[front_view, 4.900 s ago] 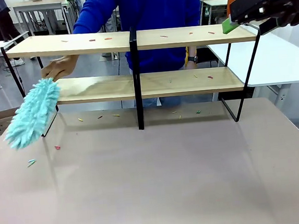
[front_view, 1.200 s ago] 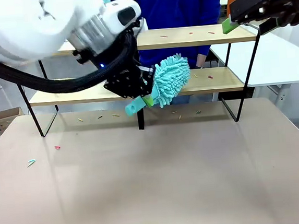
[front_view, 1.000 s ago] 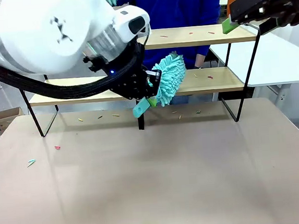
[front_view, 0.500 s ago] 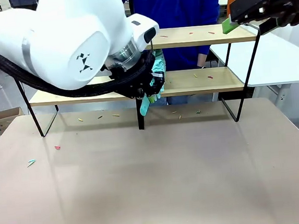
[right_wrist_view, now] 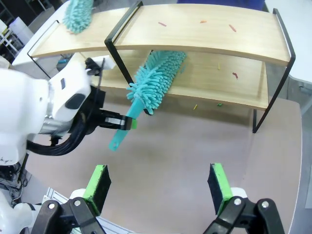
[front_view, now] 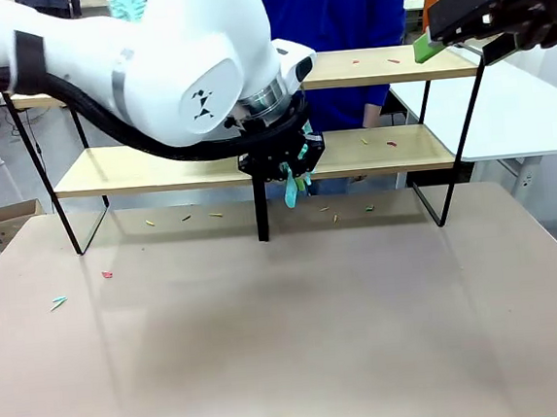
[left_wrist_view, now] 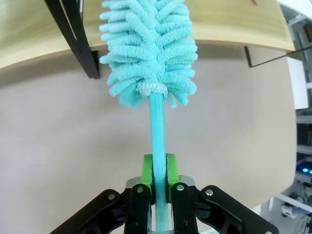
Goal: Clean the shelves.
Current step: Clean a randomly selected level of the Shelf with the Duster.
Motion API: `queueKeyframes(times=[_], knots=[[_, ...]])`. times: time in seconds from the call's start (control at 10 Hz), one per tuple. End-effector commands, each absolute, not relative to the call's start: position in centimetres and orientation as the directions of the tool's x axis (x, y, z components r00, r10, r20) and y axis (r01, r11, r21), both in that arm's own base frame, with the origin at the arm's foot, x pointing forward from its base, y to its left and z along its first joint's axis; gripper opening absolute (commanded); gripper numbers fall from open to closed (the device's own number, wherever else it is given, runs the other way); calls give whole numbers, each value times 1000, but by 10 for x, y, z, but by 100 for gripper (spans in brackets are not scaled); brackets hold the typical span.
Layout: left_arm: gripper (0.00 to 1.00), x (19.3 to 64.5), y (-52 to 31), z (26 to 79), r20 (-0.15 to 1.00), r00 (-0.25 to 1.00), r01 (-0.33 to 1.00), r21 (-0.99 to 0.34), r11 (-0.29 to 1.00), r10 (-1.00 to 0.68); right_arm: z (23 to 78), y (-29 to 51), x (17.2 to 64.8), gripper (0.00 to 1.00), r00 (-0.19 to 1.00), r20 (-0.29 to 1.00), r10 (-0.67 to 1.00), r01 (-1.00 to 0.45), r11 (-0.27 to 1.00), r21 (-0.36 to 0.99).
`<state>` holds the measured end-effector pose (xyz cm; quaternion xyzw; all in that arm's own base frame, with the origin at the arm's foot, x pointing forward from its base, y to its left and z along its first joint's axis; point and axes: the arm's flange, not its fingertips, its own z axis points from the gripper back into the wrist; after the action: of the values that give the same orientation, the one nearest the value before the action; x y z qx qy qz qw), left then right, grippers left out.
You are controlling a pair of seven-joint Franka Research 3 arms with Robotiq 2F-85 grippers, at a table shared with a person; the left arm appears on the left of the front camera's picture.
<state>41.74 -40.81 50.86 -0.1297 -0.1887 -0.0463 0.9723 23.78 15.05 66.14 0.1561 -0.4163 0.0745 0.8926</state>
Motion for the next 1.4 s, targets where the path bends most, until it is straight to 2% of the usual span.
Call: queueKeyframes(times=[0.0, 0.4, 0.7, 1.3], knots=[[13, 432, -428, 508, 345, 939, 88, -232, 969, -2, 662, 150, 238, 100, 642, 766, 1, -261, 940, 218], [13, 440, -446, 502, 379, 925, 166, -329, 930, -31, 662, 150, 238, 100, 642, 766, 1, -261, 940, 218], [13, 445, -459, 495, 304, 938, 268, -336, 903, -166, 662, 150, 238, 100, 642, 766, 1, -261, 940, 218], [13, 449, -459, 489, 241, 919, 391, -477, 787, -310, 662, 150, 238, 100, 642, 766, 1, -261, 940, 218]])
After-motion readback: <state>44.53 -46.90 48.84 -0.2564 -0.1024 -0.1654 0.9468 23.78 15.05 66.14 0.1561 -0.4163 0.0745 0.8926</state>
